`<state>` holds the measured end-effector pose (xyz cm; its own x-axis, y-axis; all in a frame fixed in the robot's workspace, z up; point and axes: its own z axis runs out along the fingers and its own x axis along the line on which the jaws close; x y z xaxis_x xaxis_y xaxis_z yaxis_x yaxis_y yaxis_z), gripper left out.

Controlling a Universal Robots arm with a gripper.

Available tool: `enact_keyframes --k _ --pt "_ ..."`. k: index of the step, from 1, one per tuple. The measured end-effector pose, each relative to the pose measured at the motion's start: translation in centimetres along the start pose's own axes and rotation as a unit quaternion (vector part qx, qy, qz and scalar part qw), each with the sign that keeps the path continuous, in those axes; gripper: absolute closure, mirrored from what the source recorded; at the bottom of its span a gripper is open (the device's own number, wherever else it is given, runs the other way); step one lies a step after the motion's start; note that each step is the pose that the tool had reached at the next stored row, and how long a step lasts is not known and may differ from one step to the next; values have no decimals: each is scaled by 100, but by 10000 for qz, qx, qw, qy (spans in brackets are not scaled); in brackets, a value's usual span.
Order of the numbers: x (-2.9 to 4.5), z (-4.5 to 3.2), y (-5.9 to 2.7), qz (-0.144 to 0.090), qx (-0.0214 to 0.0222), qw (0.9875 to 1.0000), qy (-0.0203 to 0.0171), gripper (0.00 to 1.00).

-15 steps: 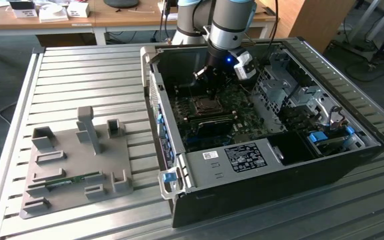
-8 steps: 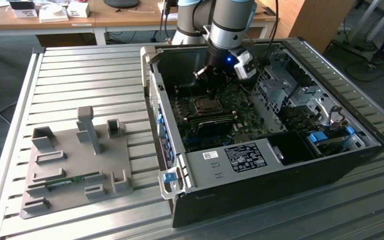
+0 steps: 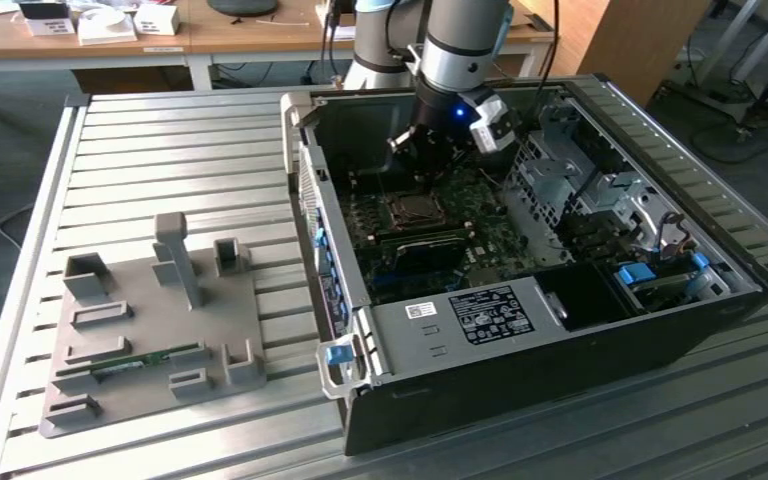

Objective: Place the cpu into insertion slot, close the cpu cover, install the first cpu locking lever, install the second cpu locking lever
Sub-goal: 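Install the first cpu locking lever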

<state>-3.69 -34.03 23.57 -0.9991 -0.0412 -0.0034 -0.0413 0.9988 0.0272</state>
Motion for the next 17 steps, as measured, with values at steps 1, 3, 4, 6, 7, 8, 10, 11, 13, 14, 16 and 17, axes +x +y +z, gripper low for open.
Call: enact_keyframes --k 1,3,4,6,7,8,10,11,13,14,16,17 --pt "0 -12 0 0 0 10000 0 89" --pt "0 -30 1 0 0 10000 0 89" --pt "0 -36 1 0 0 10000 0 89" --pt "0 -41 1 0 -1 10000 -1 89" --pt "0 -42 2 0 -2 10000 -1 89" --pt "0 -47 1 0 0 10000 0 89" --pt "0 -52 1 0 0 10000 0 89" --pt "0 -52 1 -1 0 10000 0 89" --pt "6 -52 2 0 0 10000 0 89" --pt "12 -53 2 0 1 10000 0 89" --pt "27 -52 3 0 0 10000 -3 89" --pt "32 -52 3 0 0 10000 -5 89"
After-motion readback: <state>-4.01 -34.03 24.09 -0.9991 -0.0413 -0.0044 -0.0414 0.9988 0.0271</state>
